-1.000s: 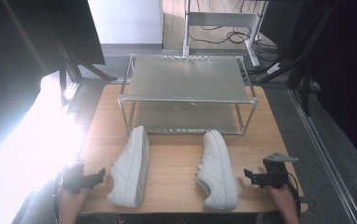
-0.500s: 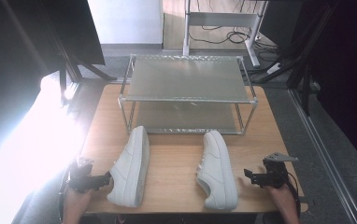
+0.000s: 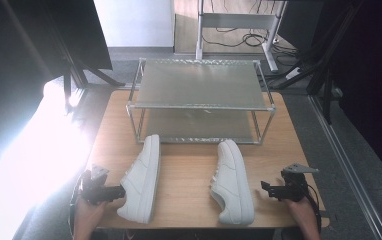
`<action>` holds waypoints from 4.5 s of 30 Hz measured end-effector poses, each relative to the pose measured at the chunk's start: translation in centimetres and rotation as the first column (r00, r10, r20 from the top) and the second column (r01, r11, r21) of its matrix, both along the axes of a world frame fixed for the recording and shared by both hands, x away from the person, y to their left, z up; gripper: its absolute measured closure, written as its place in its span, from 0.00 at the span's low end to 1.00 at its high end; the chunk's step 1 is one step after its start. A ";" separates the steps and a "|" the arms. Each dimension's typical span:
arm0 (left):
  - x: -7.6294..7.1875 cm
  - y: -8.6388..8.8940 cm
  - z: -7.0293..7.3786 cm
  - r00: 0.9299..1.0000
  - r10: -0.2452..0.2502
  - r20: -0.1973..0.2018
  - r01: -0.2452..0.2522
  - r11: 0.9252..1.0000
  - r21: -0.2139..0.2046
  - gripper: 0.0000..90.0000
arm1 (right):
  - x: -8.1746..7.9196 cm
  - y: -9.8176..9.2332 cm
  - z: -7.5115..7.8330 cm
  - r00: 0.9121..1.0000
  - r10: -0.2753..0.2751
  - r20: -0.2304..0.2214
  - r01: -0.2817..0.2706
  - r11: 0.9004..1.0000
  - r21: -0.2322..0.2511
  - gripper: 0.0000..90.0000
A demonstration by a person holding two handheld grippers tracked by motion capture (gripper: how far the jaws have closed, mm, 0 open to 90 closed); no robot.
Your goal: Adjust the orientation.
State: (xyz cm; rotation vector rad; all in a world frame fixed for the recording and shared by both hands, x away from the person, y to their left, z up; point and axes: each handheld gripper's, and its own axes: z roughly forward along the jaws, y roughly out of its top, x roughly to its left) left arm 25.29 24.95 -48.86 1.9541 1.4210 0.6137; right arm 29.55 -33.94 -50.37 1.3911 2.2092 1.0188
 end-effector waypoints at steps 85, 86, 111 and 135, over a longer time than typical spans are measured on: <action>0.4 -3.5 -0.1 0.997 -0.056 0.051 0.061 0.994 -0.090 0.00 | -0.4 1.1 2.0 0.999 0.027 0.039 -0.027 0.999 0.017 0.03; 0.4 -3.4 -0.2 0.997 -0.055 0.055 0.060 0.994 -0.091 0.00 | -0.4 1.2 2.3 0.999 0.028 0.046 -0.029 0.999 0.018 0.03; 0.3 -2.6 -0.9 1.000 -0.022 0.008 0.022 0.995 -0.094 0.00 | -1.2 7.9 7.3 0.980 0.166 0.111 -0.169 0.985 0.019 0.00; 0.4 -2.7 -1.2 1.000 -0.012 -0.021 0.010 0.997 -0.074 0.00 | -1.3 5.5 6.3 0.990 0.089 0.106 -0.090 0.996 0.003 0.00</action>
